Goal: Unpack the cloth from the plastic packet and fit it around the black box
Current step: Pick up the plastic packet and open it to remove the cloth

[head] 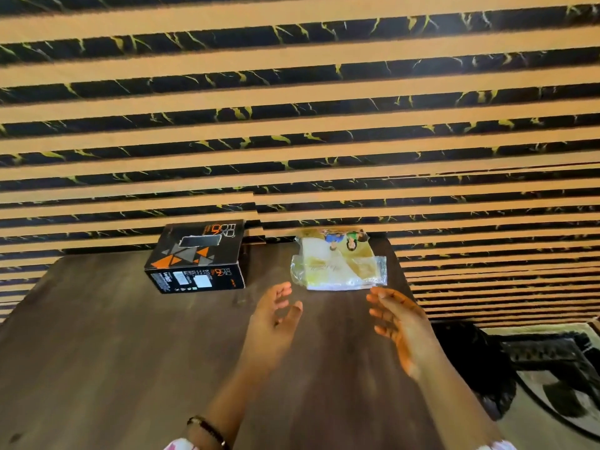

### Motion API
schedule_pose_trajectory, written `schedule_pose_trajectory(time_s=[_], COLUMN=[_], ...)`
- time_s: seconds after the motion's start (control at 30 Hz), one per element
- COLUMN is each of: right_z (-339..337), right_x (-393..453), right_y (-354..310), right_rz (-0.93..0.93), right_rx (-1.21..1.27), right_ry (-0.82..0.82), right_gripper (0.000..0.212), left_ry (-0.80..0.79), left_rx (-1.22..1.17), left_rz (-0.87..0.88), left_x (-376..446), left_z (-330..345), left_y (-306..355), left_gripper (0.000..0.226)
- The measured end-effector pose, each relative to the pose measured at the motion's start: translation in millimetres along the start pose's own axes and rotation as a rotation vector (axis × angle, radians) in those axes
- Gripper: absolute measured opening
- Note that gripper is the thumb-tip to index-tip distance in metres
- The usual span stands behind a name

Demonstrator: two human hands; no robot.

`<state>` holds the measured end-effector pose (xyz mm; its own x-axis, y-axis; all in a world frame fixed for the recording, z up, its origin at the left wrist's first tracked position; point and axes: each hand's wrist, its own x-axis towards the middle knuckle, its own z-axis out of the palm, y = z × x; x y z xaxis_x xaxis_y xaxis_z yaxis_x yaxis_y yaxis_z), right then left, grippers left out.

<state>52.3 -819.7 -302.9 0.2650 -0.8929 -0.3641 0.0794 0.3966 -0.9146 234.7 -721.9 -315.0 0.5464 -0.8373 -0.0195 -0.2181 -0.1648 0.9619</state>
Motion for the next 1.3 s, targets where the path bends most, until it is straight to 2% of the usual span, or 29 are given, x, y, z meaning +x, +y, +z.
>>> schedule_pose_trajectory(time_s=[0.13, 0.27, 0.33, 0.43, 0.6, 0.77, 0.97, 1.1, 1.3], right_z=[-8.7, -11.9, -12.5, -10.8, -10.6, -12.6, -9.5, 9.6, 38.9], right_x=[55.7, 97.8, 111.4, 121.1, 120.9, 86.1, 17.5, -30.6, -87.2], right_y=[10.1, 17.9, 19.9, 20.4, 23.6, 39.3, 74.1, 93.8, 114.4], right_rz=[0.055, 0.095, 0.097, 0.097, 0.079, 0.082, 0.108, 0.105, 0.142], right_rx=[0.011, 0.032, 0.038, 0.012, 0.003, -0.009, 0.020, -0.021, -0.130], right_ry=[0.083, 0.145, 0.143, 0.099, 0.100, 0.082, 0.109, 0.124, 0.083], right_gripper=[0.014, 0.044, 0.050, 0.027, 0.026, 0.026, 0.033, 0.034, 0.022], left_ry=[-0.002, 0.003, 0.026, -0.008, -0.020, -0.045, -0.076, -0.106, -0.106], left_rx=[0.049, 0.113, 0.111, 0.116, 0.181, 0.189, 0.136, 0.132, 0.075], left_rz=[-0.127, -0.192, -0.182, -0.143, -0.168, -0.148, -0.195, -0.202, -0.200], left_x=[35.7, 72.6, 87.5, 103.4, 109.4, 74.9, 19.3, -27.2, -87.6], left_z=[17.4, 31.8, 36.8, 43.8, 46.3, 27.9, -3.3, -35.5, -89.7], left_y=[-23.6, -36.6, -40.0, -40.5, -52.3, -56.8, -66.8, -76.6, -98.7], left_gripper=[0.046, 0.055, 0.048, 0.036, 0.019, 0.011, 0.018, 0.012, 0.018])
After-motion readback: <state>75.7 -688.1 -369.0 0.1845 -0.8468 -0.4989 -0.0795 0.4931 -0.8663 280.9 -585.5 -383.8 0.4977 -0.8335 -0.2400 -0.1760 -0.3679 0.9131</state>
